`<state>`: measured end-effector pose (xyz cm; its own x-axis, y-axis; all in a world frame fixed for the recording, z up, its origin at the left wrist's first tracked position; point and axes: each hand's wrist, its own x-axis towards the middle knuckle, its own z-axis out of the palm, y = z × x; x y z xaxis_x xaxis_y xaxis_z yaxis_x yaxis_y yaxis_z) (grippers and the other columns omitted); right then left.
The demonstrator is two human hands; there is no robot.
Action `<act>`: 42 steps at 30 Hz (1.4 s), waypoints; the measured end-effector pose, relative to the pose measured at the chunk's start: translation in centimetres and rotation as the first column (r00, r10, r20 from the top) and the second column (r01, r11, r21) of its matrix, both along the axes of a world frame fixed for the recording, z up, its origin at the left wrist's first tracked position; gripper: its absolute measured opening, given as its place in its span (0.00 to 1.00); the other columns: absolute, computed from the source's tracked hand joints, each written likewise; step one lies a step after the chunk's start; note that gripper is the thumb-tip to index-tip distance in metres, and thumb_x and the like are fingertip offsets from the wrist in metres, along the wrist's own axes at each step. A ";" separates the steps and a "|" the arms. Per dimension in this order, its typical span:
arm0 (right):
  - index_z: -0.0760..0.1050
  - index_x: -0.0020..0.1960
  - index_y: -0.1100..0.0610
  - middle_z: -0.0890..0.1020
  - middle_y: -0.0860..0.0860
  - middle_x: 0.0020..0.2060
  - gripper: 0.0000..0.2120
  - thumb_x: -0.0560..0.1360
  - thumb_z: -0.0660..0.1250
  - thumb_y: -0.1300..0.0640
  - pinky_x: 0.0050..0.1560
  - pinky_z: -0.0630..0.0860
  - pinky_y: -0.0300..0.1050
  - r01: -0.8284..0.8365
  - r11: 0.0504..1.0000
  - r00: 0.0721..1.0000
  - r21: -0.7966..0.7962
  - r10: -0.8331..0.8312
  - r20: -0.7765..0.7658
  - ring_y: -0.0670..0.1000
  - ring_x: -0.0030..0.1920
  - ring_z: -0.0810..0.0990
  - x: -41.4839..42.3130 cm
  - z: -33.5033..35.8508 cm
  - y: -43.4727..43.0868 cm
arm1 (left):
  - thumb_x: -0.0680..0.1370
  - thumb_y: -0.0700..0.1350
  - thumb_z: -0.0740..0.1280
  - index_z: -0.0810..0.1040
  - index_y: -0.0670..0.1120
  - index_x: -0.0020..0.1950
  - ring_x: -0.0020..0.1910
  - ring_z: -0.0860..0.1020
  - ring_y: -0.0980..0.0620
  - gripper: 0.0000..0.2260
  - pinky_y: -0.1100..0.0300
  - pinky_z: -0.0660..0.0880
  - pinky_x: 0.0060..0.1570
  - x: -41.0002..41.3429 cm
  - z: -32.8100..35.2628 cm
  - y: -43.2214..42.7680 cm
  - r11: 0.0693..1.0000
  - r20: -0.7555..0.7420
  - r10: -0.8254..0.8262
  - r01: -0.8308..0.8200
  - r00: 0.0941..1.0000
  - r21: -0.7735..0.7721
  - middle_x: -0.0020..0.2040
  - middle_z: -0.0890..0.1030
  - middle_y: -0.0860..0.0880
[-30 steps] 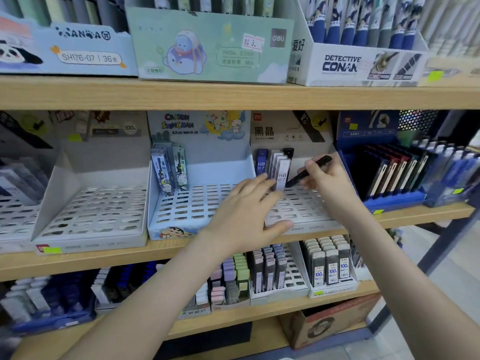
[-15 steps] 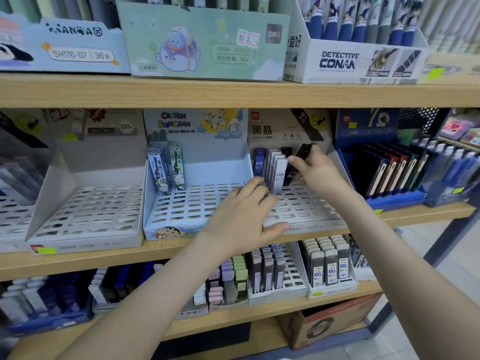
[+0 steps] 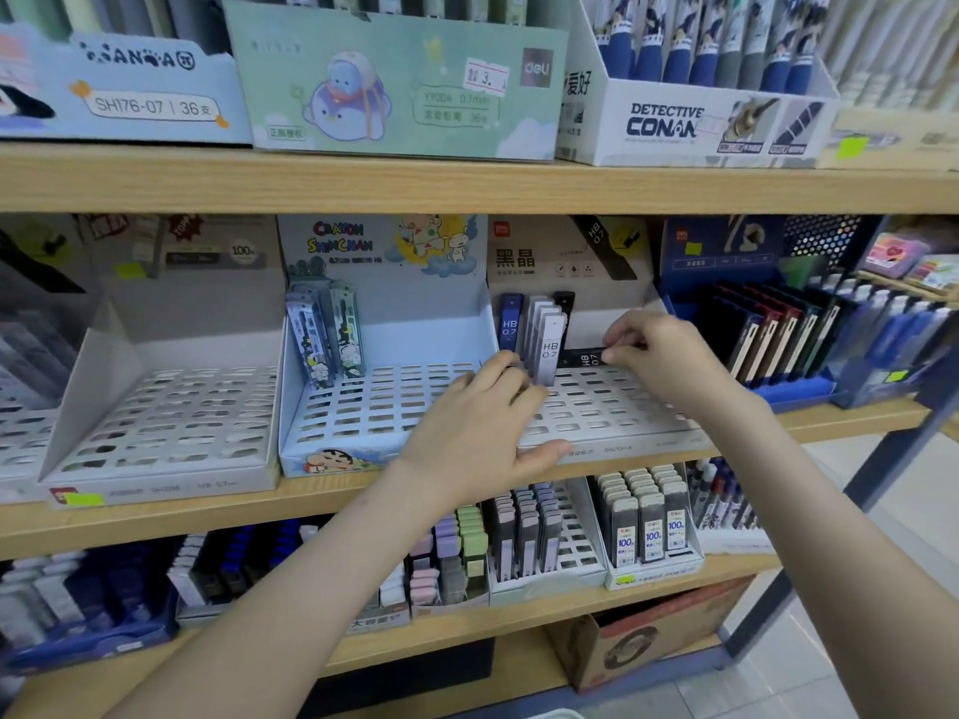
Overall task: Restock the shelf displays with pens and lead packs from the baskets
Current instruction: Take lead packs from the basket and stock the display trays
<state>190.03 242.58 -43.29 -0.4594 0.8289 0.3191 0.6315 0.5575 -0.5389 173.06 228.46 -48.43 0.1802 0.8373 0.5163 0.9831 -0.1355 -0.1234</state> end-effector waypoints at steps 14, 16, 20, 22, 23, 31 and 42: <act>0.74 0.49 0.51 0.82 0.54 0.47 0.10 0.77 0.64 0.66 0.47 0.79 0.37 -0.268 0.920 0.837 -0.287 0.075 -0.542 0.49 0.46 0.83 -1.5 -0.4 -1.7 | 0.76 0.66 0.53 0.78 0.43 0.60 0.62 0.74 0.44 0.30 0.50 0.70 0.62 -0.1 -0.5 0.1 0.995 -0.155 -0.002 0.017 0.988 0.096 0.57 0.80 0.45; 0.74 0.50 0.50 0.81 0.55 0.50 0.12 0.78 0.63 0.67 0.49 0.80 0.39 -0.263 0.908 0.836 -0.327 0.046 -0.547 0.51 0.49 0.83 -2.0 -0.7 -1.3 | 0.76 0.66 0.53 0.78 0.43 0.60 0.62 0.74 0.44 0.30 0.50 0.70 0.62 0.0 -0.5 0.1 0.995 -0.148 -0.005 0.020 0.989 0.102 0.57 0.80 0.45; 0.73 0.59 0.53 0.81 0.54 0.50 0.14 0.78 0.62 0.68 0.56 0.78 0.47 -0.209 0.926 0.892 -0.315 0.049 -0.450 0.53 0.50 0.82 -2.5 -0.7 -0.5 | 0.76 0.66 0.53 0.78 0.44 0.60 0.62 0.73 0.45 0.30 0.51 0.65 0.63 -0.1 -0.5 0.2 0.995 -0.153 0.001 0.014 0.988 0.097 0.57 0.80 0.46; 0.73 0.61 0.54 0.81 0.54 0.51 0.14 0.78 0.62 0.67 0.58 0.77 0.50 -0.190 0.939 0.934 -0.288 0.082 -0.348 0.52 0.50 0.82 -2.7 -0.5 -0.3 | 0.76 0.66 0.53 0.78 0.44 0.60 0.62 0.73 0.46 0.29 0.52 0.63 0.63 -0.1 -0.5 0.2 0.995 -0.162 0.002 0.014 0.987 0.098 0.57 0.79 0.46; 0.73 0.61 0.54 0.81 0.53 0.51 0.13 0.78 0.62 0.66 0.58 0.77 0.51 -0.176 0.945 0.951 -0.277 0.092 -0.294 0.52 0.50 0.81 -2.9 -0.3 -0.3 | 0.76 0.66 0.53 0.78 0.44 0.60 0.62 0.73 0.45 0.29 0.52 0.62 0.62 -0.1 -0.5 0.2 0.995 -0.163 0.002 0.015 0.987 0.100 0.57 0.79 0.46; 0.73 0.58 0.54 0.79 0.50 0.49 0.11 0.77 0.65 0.62 0.50 0.70 0.43 -0.117 0.984 0.993 -0.136 0.112 -0.042 0.51 0.50 0.76 -4.1 -0.6 0.0 | 0.76 0.66 0.54 0.78 0.44 0.60 0.62 0.73 0.46 0.29 0.51 0.64 0.62 0.0 -0.5 0.1 0.995 -0.148 0.001 0.013 0.989 0.096 0.56 0.80 0.46; 0.69 0.69 0.60 0.74 0.58 0.62 0.21 0.77 0.61 0.69 0.59 0.70 0.49 -0.154 0.879 0.987 0.451 0.155 0.035 0.58 0.62 0.70 -2.4 -1.7 -0.4 | 0.77 0.65 0.54 0.78 0.42 0.58 0.59 0.75 0.44 0.29 0.50 0.68 0.61 0.2 -0.4 0.1 0.996 -0.174 0.011 0.003 0.985 0.084 0.54 0.80 0.44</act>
<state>187.64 242.15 -44.97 -0.5689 0.5136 0.6423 0.5168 0.8308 -0.2065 173.27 228.53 -48.80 0.2700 0.7932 0.5458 0.9462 -0.1136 -0.3031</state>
